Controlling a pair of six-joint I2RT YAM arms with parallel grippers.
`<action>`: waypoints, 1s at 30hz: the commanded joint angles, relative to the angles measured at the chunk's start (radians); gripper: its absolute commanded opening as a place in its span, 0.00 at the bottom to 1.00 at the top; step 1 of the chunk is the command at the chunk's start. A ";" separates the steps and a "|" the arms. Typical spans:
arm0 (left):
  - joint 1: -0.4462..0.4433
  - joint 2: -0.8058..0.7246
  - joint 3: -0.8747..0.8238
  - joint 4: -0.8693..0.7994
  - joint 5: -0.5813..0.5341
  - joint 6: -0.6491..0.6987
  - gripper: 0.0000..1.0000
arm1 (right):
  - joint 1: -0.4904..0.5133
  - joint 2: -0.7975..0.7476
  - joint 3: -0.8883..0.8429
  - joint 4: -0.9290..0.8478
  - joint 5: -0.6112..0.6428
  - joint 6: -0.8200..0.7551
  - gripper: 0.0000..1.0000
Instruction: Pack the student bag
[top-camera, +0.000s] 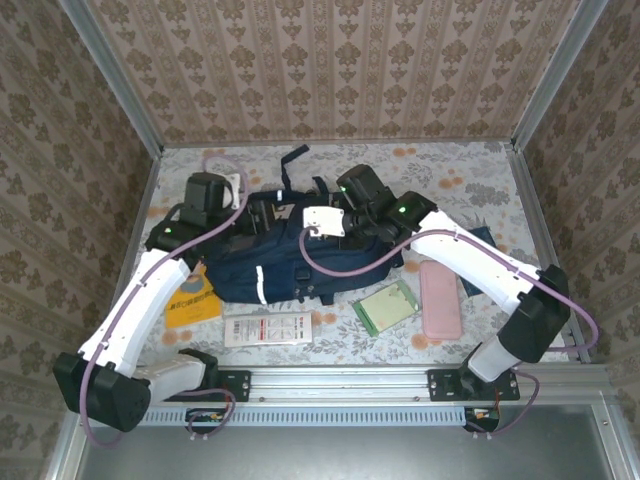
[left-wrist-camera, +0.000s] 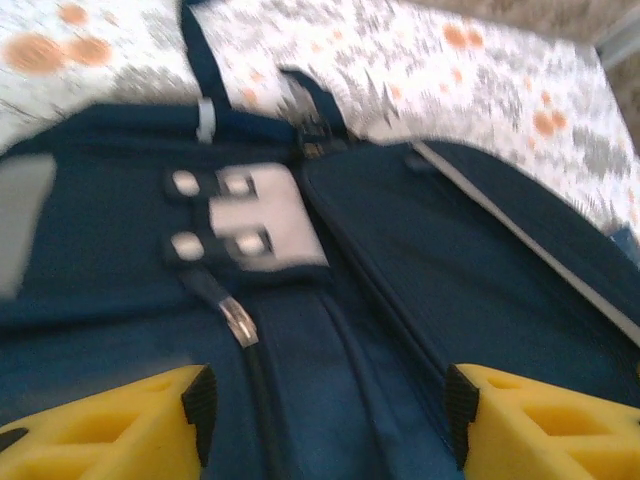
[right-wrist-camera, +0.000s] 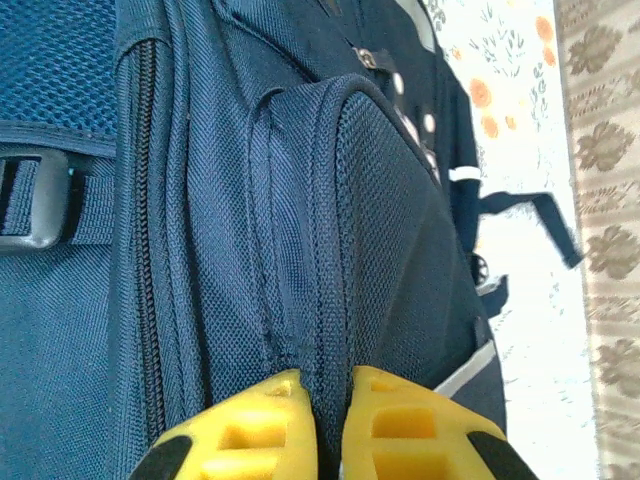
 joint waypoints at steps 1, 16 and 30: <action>-0.076 -0.001 -0.022 -0.053 -0.032 0.054 0.68 | -0.013 0.003 -0.067 0.146 0.073 0.152 0.00; -0.305 0.221 0.057 0.080 -0.115 0.527 0.82 | -0.165 -0.232 -0.315 0.249 -0.138 -0.060 0.01; -0.208 0.495 0.406 -0.106 0.001 0.158 0.80 | -0.309 -0.495 -0.568 0.655 -0.213 0.567 0.58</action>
